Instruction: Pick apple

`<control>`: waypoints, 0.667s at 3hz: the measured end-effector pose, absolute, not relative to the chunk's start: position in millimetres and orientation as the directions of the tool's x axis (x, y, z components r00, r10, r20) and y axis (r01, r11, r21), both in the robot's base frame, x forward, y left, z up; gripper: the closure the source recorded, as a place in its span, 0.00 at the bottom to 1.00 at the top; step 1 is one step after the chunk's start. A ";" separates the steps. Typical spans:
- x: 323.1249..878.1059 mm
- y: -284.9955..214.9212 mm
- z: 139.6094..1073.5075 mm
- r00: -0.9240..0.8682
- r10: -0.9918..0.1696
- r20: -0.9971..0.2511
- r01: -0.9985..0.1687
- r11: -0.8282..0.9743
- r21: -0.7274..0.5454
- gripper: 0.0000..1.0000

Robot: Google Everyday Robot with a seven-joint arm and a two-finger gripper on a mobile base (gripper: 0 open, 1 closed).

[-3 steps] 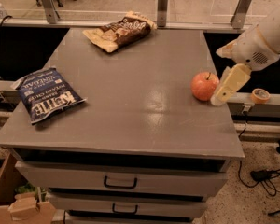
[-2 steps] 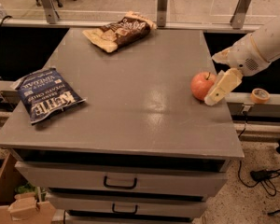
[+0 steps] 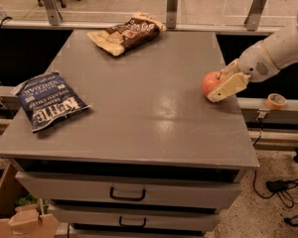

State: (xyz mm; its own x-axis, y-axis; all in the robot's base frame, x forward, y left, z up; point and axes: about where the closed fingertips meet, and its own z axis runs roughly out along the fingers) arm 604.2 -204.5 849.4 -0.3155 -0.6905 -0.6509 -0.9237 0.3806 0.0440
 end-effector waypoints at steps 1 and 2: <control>592.4 -182.3 861.5 -0.299 -0.669 -0.681 -0.945 0.309 0.111 0.63; 564.8 -129.7 890.3 -0.210 -0.613 -0.762 -0.978 0.125 0.169 0.86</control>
Offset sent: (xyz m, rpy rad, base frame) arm -0.0879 0.1497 0.0991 0.4409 0.1102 0.5231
